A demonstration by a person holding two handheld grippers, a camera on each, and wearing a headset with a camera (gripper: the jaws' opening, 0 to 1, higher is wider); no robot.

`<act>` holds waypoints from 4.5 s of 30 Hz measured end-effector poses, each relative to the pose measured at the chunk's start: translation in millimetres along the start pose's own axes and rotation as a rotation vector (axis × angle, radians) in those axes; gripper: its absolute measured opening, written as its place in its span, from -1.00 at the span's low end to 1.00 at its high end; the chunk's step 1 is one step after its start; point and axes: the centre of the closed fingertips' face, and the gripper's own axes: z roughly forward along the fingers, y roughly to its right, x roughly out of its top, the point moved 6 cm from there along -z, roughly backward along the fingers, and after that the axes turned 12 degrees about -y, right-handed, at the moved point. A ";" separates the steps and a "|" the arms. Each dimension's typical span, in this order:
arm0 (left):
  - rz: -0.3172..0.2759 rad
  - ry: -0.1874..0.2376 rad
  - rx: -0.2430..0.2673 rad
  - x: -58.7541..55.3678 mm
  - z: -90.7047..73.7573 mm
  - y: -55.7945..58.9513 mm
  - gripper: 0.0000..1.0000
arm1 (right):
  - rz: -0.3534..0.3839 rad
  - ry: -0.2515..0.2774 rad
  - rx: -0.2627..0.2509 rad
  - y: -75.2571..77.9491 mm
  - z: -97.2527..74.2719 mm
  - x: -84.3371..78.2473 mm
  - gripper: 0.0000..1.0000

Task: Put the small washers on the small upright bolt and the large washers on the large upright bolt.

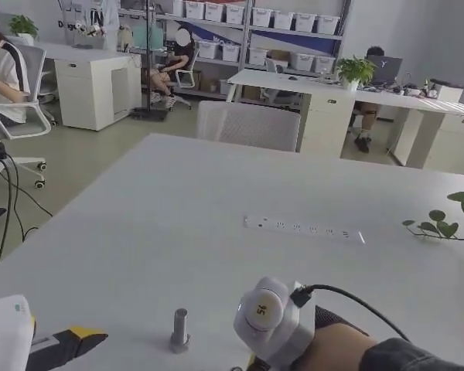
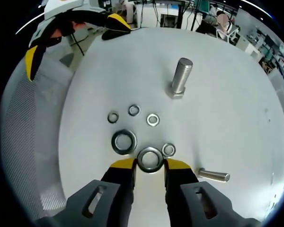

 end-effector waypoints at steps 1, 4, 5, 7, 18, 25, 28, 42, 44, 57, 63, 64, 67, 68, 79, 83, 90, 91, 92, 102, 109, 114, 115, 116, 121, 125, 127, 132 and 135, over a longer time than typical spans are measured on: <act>-0.001 0.000 0.000 0.0 -0.1 0.0 0.91 | 0.000 -0.001 0.000 0.1 0.0 0.0 -0.50; -0.002 0.001 0.000 -0.1 -0.5 -0.4 0.91 | 0.000 -0.002 -0.002 0.3 0.0 0.1 -0.51; -0.004 0.003 -0.001 -0.2 -0.7 -0.4 0.91 | 0.004 -0.002 -0.002 0.5 0.0 0.3 -0.52; -0.004 0.003 0.000 -0.5 -1.0 -0.8 0.91 | 0.005 -0.002 -0.003 0.5 -0.1 0.3 -0.52; -0.005 0.004 0.001 -0.8 -1.0 -0.9 0.90 | 0.012 -0.004 -0.001 1.2 -1.0 -0.5 -0.54; -0.001 0.000 -0.002 -0.2 -0.2 -0.1 0.90 | 0.009 -0.006 -0.005 0.9 -5.4 0.5 -0.54; -0.001 0.001 -0.003 0.0 -0.3 0.0 0.90 | 0.006 -0.007 -0.006 1.0 -7.3 1.0 -0.54; 0.002 0.004 -0.004 0.8 -0.4 0.7 0.90 | -0.017 0.002 -0.031 1.2 -30.0 7.2 -0.54; 0.003 0.003 -0.007 0.8 -0.1 1.1 0.90 | -0.019 0.005 -0.037 1.7 -34.6 8.3 -0.54; 0.005 0.007 -0.011 1.4 0.8 2.2 0.90 | -0.031 0.027 -0.075 7.5 -56.5 18.7 -0.55; 0.008 0.007 -0.012 1.5 0.9 2.4 0.90 | -0.037 0.034 -0.084 9.8 -66.7 24.9 -0.55; 0.007 0.007 -0.014 1.5 0.9 2.6 0.89 | -0.039 0.034 -0.086 9.9 -67.7 25.6 -0.55; 0.010 0.006 -0.013 1.4 1.1 2.5 0.89 | -0.045 0.033 -0.093 11.7 -71.9 28.8 -0.55; 0.007 0.006 -0.017 1.3 1.2 2.9 0.89 | -0.049 0.034 -0.096 12.6 -73.7 30.4 -0.55; 0.007 0.011 -0.014 1.0 0.7 2.6 0.89 | -0.089 0.046 -0.126 18.3 -91.9 52.0 -0.55; 0.006 0.012 -0.013 1.1 0.5 2.4 0.89 | -0.106 0.048 -0.133 21.3 -96.9 59.5 -0.55; 0.007 0.014 -0.010 1.3 0.7 2.1 0.89 | -0.137 0.053 -0.153 25.9 -106.7 74.2 -0.55; 0.007 0.013 -0.011 1.1 0.8 2.2 0.89 | -0.140 0.054 -0.155 26.6 -107.4 76.0 -0.55; 0.004 0.013 -0.015 1.1 0.8 2.5 0.89 | -0.145 0.053 -0.157 27.5 -107.9 77.9 -0.55; 0.004 0.012 -0.007 1.1 1.3 2.4 0.89 | -0.177 0.053 -0.158 32.4 -109.2 94.3 -0.55; 0.002 0.009 -0.008 1.1 1.9 2.7 0.89 | -0.196 0.045 -0.145 36.4 -103.6 103.6 -0.55; 0.001 0.007 -0.005 0.5 1.9 2.0 0.89 | -0.206 0.035 -0.127 37.5 -94.4 108.6 -0.55; -0.002 0.007 -0.007 0.4 1.9 1.9 0.89 | -0.205 0.033 -0.122 37.8 -93.0 109.4 -0.55; -0.001 0.009 -0.003 0.3 1.8 1.1 0.89 | -0.209 0.029 -0.122 38.5 -90.8 110.2 -0.55; -0.006 0.006 -0.005 -1.0 1.6 -1.4 0.89 | -0.208 0.026 -0.105 39.7 -85.3 114.1 -0.55; -0.006 0.005 0.000 -1.1 1.9 -1.5 0.90 | -0.212 0.015 -0.091 40.9 -78.5 116.3 -0.55; -0.008 0.005 -0.003 -1.3 2.0 -1.8 0.90 | -0.214 0.012 -0.087 41.7 -76.2 116.9 -0.55; -0.012 0.004 -0.002 -2.7 1.6 -3.5 0.90 | -0.216 0.000 -0.071 42.6 -69.6 119.1 -0.55; -0.015 0.004 -0.002 -3.3 1.5 -4.1 0.89 | -0.218 -0.007 -0.062 43.0 -65.5 120.4 -0.55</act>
